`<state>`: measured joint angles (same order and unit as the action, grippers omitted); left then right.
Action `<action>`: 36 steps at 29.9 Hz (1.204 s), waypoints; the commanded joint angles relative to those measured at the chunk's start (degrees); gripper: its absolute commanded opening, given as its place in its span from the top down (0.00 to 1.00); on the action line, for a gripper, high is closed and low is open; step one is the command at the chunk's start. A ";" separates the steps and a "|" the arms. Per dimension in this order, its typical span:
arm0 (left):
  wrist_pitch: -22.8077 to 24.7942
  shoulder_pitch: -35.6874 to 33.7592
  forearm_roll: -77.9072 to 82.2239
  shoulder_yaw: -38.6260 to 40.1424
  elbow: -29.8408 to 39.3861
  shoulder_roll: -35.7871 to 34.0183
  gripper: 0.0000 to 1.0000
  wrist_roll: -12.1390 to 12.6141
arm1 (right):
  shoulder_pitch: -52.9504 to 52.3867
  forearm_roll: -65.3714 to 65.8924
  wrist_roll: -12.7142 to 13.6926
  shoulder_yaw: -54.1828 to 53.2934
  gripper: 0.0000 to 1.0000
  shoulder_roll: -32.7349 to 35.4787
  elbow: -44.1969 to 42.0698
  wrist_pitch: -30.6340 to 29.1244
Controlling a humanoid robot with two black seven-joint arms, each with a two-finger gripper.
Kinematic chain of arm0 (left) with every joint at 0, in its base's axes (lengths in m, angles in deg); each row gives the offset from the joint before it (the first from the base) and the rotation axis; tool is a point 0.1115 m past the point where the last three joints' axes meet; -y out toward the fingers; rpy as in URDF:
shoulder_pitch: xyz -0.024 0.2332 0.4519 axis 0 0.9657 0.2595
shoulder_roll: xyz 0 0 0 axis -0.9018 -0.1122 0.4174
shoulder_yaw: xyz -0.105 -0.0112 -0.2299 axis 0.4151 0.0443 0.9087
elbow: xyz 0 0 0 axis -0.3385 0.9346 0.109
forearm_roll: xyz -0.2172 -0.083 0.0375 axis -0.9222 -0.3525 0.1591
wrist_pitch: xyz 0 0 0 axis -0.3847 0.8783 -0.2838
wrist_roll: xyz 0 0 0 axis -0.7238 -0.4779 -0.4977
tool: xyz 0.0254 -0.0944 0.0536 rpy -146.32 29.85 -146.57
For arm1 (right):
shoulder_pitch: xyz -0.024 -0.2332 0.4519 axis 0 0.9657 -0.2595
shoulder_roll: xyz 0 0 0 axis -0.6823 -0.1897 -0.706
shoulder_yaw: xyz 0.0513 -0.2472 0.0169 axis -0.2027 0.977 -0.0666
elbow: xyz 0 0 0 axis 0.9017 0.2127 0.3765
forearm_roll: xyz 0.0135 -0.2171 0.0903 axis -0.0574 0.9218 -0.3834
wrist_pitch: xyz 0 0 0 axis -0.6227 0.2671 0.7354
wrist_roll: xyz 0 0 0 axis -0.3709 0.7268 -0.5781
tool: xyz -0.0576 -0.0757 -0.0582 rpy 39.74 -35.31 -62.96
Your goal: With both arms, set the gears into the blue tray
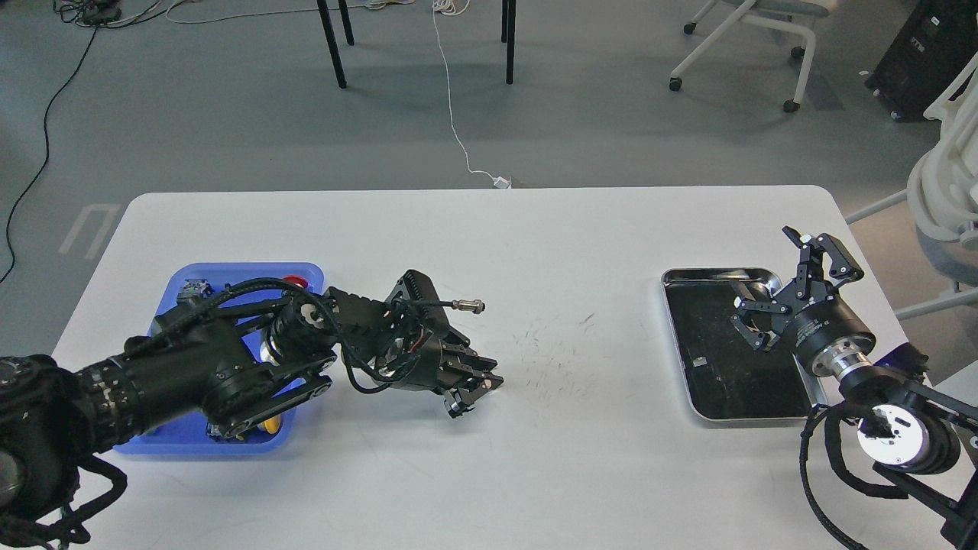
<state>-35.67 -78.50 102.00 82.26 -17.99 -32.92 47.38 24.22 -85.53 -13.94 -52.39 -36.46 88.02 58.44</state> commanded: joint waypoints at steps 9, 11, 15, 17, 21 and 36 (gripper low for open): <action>-0.15 -5.56 -4.28 -0.43 8.88 -24.98 0.89 0.04 | -0.01 0.08 0.00 0.07 0.01 -0.09 0.16 -0.09; -0.15 -3.63 -4.81 -0.70 8.88 -29.03 0.89 0.04 | -0.01 0.17 0.00 0.33 0.01 -0.18 0.16 -0.09; -0.32 2.52 -5.07 0.36 8.35 -34.14 0.88 0.04 | -0.01 0.17 0.00 0.34 0.01 -0.18 0.33 -0.09; -1.11 4.46 -5.16 1.23 8.00 -35.29 0.87 0.04 | -0.01 0.26 0.00 0.25 0.01 -0.09 0.60 -0.18; -3.22 8.50 -4.55 3.87 6.07 -35.38 0.87 0.04 | -0.01 0.26 0.00 0.25 0.01 -0.09 0.24 -0.18; -3.31 9.39 -3.84 4.14 -0.96 -32.13 0.81 0.04 | -0.01 0.26 0.00 0.60 0.01 -0.18 0.24 -0.09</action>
<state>-39.00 -69.12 98.13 86.48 -18.05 -65.77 47.42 24.20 -85.27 -13.94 -51.79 -36.63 88.17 58.35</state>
